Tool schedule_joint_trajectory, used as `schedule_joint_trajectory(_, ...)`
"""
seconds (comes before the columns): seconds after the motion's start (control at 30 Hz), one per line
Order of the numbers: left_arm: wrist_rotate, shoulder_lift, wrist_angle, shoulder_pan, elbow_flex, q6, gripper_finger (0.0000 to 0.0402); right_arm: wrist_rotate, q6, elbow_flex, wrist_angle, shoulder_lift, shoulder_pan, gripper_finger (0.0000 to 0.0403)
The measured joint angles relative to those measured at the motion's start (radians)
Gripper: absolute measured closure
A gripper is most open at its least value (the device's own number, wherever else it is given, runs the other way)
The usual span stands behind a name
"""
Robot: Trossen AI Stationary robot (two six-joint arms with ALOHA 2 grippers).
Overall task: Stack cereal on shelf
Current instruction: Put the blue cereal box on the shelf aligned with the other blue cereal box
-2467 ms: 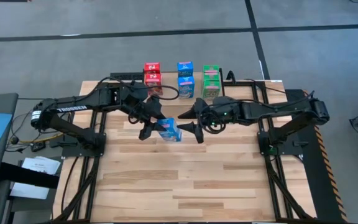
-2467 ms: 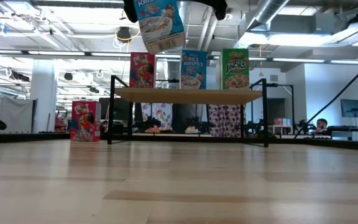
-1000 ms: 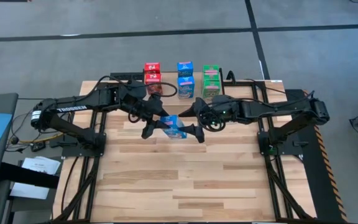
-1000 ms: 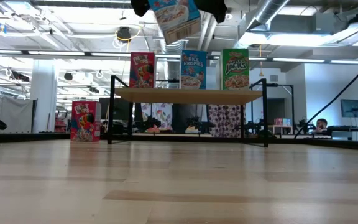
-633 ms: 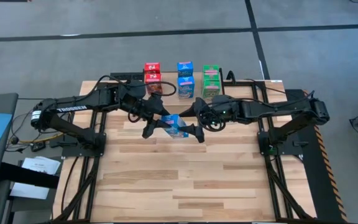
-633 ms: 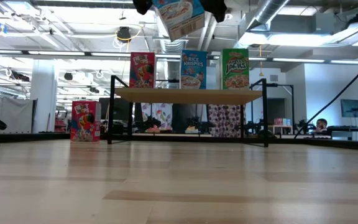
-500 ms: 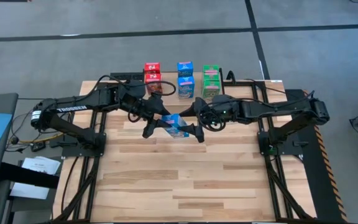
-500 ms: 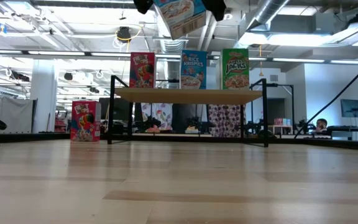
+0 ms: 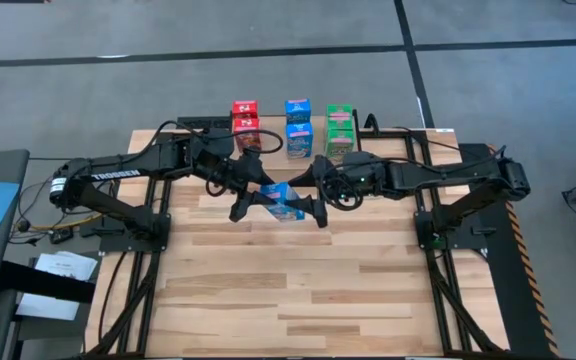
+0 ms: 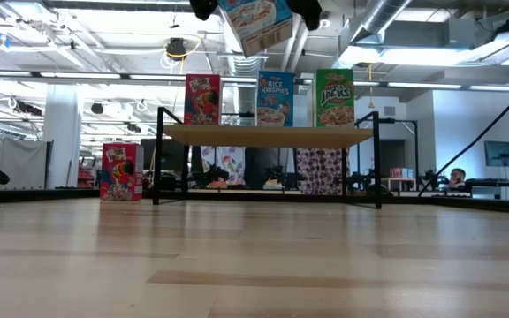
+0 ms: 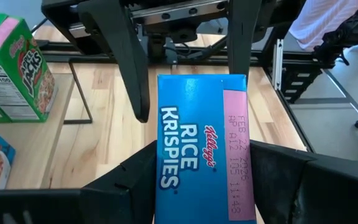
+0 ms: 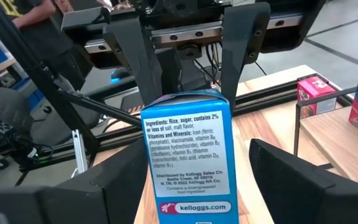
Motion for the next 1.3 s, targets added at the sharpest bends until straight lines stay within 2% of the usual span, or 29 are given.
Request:
schedule_joint_trajectory(0.6,0.0,0.0,-0.001,0.001,0.0,-0.001,0.0211,-0.001,0.015,0.0,0.0,0.0,-0.001,0.0134)
schedule_joint_trajectory(1.0,-0.023,0.0,0.0,0.001,0.0,-0.042,0.0211,-0.001,0.013,0.0,-0.001,0.0,-0.001,0.0174)
schedule_joint_trajectory(1.3,-0.019,0.0,0.001,0.001,0.0,-0.039,0.0211,-0.001,0.014,0.0,-0.001,0.0,-0.001,0.0175)
